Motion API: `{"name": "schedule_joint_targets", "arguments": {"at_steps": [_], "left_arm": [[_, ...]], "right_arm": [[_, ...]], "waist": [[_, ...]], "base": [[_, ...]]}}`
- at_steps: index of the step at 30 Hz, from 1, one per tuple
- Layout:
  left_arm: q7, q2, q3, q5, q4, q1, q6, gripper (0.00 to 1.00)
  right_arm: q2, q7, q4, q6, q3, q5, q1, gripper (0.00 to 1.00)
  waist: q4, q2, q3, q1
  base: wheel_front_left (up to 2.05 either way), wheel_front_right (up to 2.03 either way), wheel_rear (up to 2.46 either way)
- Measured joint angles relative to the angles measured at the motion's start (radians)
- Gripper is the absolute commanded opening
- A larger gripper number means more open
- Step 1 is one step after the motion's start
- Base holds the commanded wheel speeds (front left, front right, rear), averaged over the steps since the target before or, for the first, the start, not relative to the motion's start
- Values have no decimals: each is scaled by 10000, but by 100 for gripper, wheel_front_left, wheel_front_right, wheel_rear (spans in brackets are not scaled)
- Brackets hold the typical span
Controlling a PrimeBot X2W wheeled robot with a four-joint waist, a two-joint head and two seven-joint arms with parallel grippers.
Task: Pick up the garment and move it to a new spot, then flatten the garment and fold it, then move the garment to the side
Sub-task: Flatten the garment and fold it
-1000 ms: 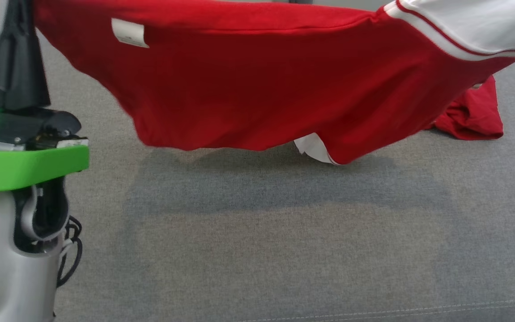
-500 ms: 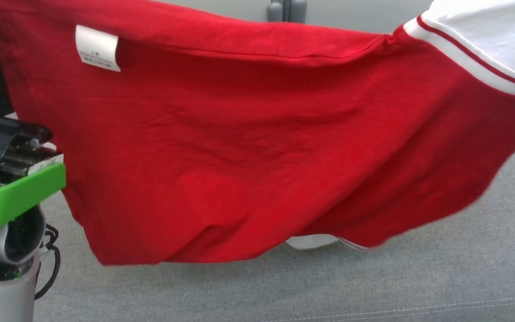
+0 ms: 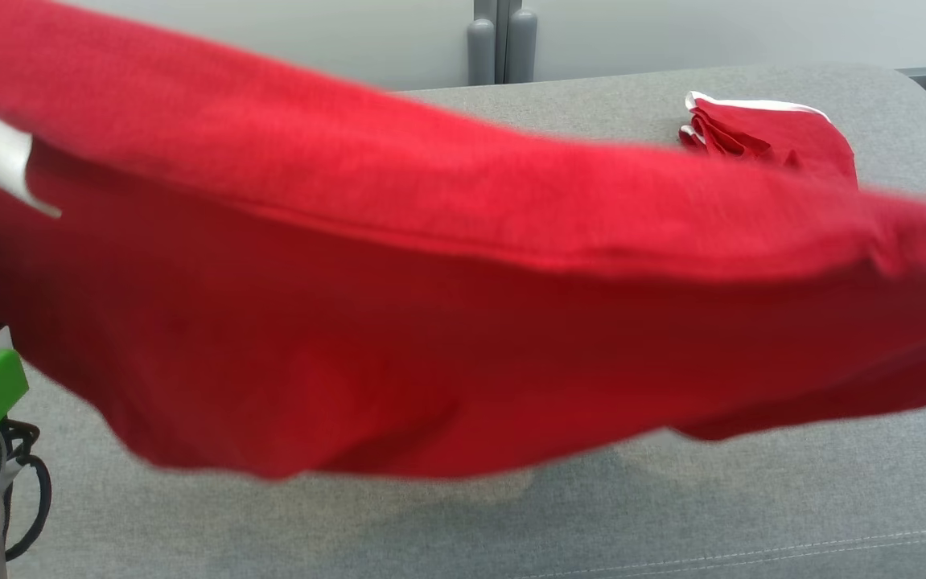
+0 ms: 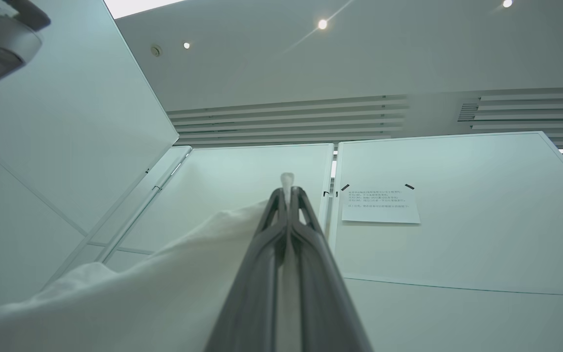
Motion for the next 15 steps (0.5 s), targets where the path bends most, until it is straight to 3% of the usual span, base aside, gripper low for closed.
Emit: {"name": "schedule_joint_targets", "arguments": {"at_steps": [7,15], "left_arm": [[821,65,-577,-468,803,415,0,0],[2495,140,-2054,-1089,3572,1171,-157,0]], "right_arm": [[-21,395,1191,-2,395,414,1092,0],[-238,1653,4098,-2,2343,773,1989,0]], "waist": [[-32,0,123,0],[21,0,752,0]], "base": [[0,0,0],[0,0,0]]}}
